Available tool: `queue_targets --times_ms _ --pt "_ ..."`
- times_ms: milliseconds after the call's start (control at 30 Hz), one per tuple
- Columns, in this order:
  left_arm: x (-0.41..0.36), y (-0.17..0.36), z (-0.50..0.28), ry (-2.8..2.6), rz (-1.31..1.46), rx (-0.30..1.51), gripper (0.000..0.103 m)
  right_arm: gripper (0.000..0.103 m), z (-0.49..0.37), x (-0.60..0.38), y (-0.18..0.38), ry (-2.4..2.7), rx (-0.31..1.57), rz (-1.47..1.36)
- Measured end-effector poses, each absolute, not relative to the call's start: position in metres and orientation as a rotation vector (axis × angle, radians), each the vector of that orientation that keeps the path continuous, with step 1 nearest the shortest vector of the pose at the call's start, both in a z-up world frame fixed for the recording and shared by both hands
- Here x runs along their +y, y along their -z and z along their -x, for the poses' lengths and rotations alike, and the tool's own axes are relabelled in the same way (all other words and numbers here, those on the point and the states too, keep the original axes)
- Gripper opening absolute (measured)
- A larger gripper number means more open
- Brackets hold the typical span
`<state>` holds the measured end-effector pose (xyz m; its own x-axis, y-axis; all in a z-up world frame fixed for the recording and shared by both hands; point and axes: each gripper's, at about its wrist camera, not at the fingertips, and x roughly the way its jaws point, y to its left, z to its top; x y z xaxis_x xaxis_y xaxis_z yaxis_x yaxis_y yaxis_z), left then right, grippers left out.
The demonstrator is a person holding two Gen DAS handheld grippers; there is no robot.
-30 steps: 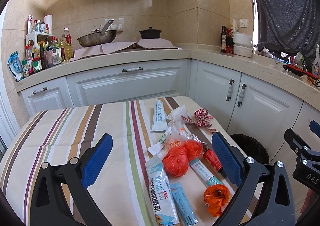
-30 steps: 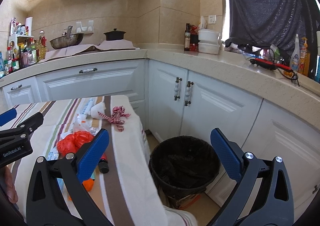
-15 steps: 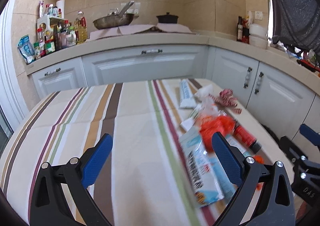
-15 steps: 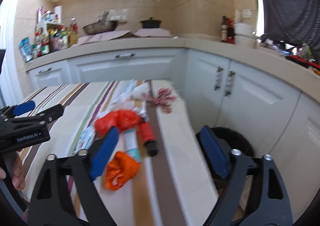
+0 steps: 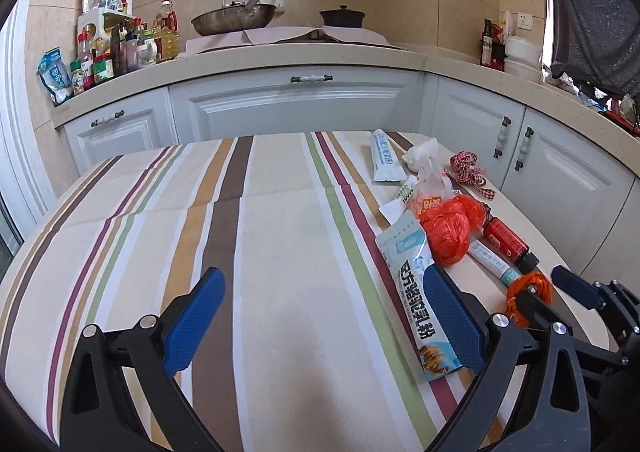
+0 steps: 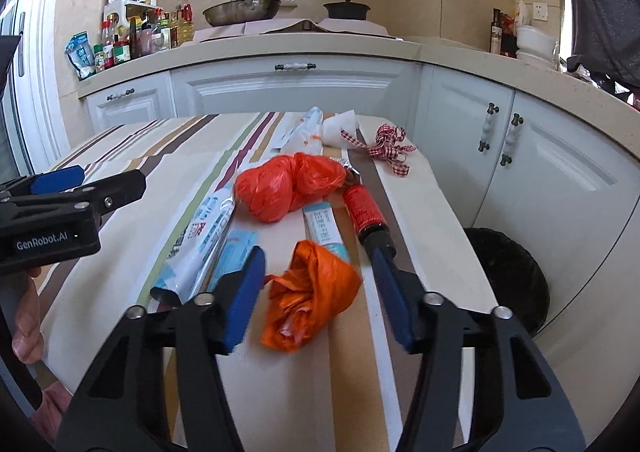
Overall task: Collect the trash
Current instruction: 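Reach the right tool to the orange plastic bag and close on it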
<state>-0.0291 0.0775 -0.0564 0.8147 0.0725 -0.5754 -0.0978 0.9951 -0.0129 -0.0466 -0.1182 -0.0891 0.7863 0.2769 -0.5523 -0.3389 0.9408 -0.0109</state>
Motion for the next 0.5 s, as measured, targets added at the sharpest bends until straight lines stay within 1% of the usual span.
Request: queue_targets --times_ms 100,133,167,333,500 --pt "0.075 0.06 0.029 -0.082 0.046 0.622 0.096 0.042 0.048 -0.12 0.089 -0.341 0.574 0.108" --pt "0.074 0.061 0.029 -0.08 0.046 0.624 0.096 0.037 0.049 -0.12 0.088 -0.344 0.569 0.109" --pt "0.073 0.061 0.029 -0.08 0.046 0.626 0.096 0.036 0.05 -0.12 0.088 -0.345 0.565 0.111" --pt "0.067 0.061 0.03 -0.076 0.04 0.627 0.096 0.032 0.054 -0.123 0.084 -0.352 0.55 0.111" --pt "0.058 0.061 0.029 -0.072 0.036 0.626 0.096 0.032 0.061 -0.131 0.072 -0.344 0.505 0.109"
